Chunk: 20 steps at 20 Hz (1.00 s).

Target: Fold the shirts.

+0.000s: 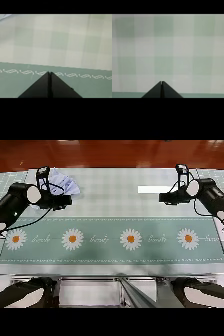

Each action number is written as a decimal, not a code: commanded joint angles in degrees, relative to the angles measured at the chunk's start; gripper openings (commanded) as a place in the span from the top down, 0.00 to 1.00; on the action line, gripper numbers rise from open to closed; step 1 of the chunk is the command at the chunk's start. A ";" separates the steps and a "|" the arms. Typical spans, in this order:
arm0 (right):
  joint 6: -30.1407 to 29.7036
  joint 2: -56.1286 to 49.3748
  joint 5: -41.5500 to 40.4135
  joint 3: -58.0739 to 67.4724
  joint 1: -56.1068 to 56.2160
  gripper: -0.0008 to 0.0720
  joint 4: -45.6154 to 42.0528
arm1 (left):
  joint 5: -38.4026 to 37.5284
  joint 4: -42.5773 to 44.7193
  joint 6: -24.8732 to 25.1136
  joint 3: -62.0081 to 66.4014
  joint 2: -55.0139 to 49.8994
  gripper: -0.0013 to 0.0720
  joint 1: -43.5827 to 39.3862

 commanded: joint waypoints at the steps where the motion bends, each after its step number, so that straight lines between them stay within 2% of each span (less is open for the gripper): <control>1: 0.00 -0.02 0.02 -0.02 -0.02 0.96 0.00 | 0.02 0.00 0.02 0.00 -0.02 0.95 0.02; 18: 0.00 -0.02 0.00 -0.02 -0.02 0.96 -0.02 | 0.04 0.00 0.02 0.00 -0.02 0.95 0.02; 20: 0.00 -0.02 -2.67 -0.02 -0.02 0.96 -0.09 | 1.05 -0.02 0.00 0.00 -0.02 0.95 -0.13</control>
